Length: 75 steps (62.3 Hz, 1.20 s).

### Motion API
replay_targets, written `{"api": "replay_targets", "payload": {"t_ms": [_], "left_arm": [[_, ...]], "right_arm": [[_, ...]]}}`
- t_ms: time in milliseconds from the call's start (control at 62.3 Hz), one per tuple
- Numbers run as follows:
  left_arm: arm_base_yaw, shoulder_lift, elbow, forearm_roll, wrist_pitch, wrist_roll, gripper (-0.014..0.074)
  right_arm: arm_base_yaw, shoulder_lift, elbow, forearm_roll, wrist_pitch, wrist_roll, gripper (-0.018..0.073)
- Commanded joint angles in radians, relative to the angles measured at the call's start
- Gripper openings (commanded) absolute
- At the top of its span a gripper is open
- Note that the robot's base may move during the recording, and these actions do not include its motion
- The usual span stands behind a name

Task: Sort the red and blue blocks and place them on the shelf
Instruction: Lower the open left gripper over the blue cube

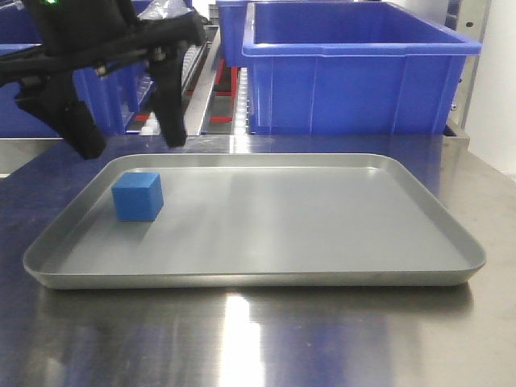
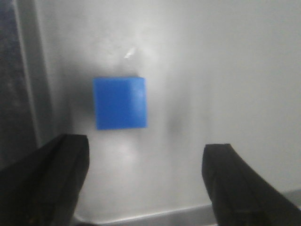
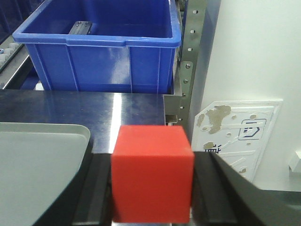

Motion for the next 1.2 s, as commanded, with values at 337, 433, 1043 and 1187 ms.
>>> {"api": "replay_targets", "payload": {"t_ms": [337,433,1043,1187], "left_arm": [[-0.006,0.044,-0.105,0.047,-0.003,-0.016,0.0546],[-0.006,0.056,-0.105,0.049,-0.003,-0.016,0.0546],[0.013,0.124,-0.105,0.045,-0.006,-0.050,0.0533],[0.013,0.140,-0.105,0.045,-0.009,-0.057,0.0481]], "right_arm": [[-0.007,0.003,-0.028,0.006,-0.087,-0.010,0.0278],[-0.007,0.003,-0.028,0.006,-0.087,-0.010,0.0278],[-0.007,0.003,-0.028,0.006,-0.086,-0.010,0.0278],[-0.007,0.003,-0.028,0.006,-0.086,-0.010,0.0278]]}}
